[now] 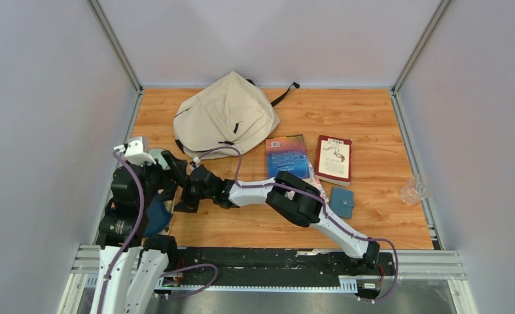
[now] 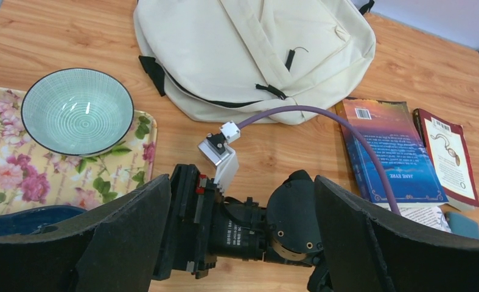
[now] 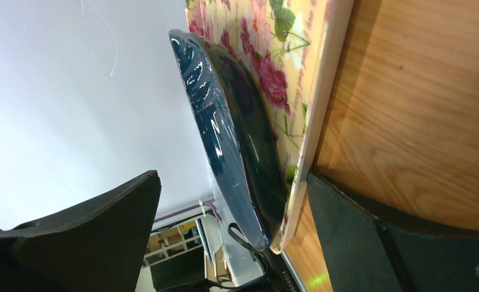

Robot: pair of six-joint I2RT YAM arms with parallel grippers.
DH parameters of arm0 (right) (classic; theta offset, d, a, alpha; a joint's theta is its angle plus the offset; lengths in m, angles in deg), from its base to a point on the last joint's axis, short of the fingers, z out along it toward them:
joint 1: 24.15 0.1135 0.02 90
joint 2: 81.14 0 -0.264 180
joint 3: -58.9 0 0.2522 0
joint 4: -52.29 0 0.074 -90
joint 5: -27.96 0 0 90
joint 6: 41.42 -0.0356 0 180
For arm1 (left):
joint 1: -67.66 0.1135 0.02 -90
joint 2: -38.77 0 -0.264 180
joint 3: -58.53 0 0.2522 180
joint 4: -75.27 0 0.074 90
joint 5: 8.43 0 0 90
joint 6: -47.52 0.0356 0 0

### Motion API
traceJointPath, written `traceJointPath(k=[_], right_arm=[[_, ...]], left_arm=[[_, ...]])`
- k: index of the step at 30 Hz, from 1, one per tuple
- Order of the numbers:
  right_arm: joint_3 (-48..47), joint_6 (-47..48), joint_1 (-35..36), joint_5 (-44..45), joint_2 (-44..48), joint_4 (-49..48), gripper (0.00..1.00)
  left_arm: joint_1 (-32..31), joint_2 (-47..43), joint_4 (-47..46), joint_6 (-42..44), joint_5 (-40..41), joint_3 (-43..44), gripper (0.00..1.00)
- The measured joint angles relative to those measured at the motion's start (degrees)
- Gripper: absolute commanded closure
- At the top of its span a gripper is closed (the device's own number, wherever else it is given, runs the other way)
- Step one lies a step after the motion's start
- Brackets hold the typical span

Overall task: Pack the student bag
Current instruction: Move the distractor to the center of the board, then adjust the book at the center of the board.

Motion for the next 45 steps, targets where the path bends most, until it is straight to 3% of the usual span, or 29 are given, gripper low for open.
traceJointPath(k=[13,24,30,38,45], right_arm=[[-3.4,4.3,0.7,-2.5,-1.9,1.3,0.01],[19.6,16.9,-1.3,4.3,16.3,3.6,0.01],[25.2,23.4,-7.7,9.7,24.3,8.6,0.01],[22.9,31.4,-21.6,18.2,24.7,21.7,0.01],[30.0,31.8,-28.7,20.0,29.3,21.0,0.02]], left_arm=[[0.0,-0.1,-0.3,0.0,-0.1,-1.4,0.06],[0.0,-0.2,-0.4,-0.2,-0.4,-2.9,0.06],[0.0,-0.2,-1.4,-1.0,-0.5,-3.8,0.06],[0.0,0.1,-3.3,-3.4,-2.5,-6.3,0.06],[0.0,1.3,-5.4,-4.7,-3.9,-7.6,0.06]])
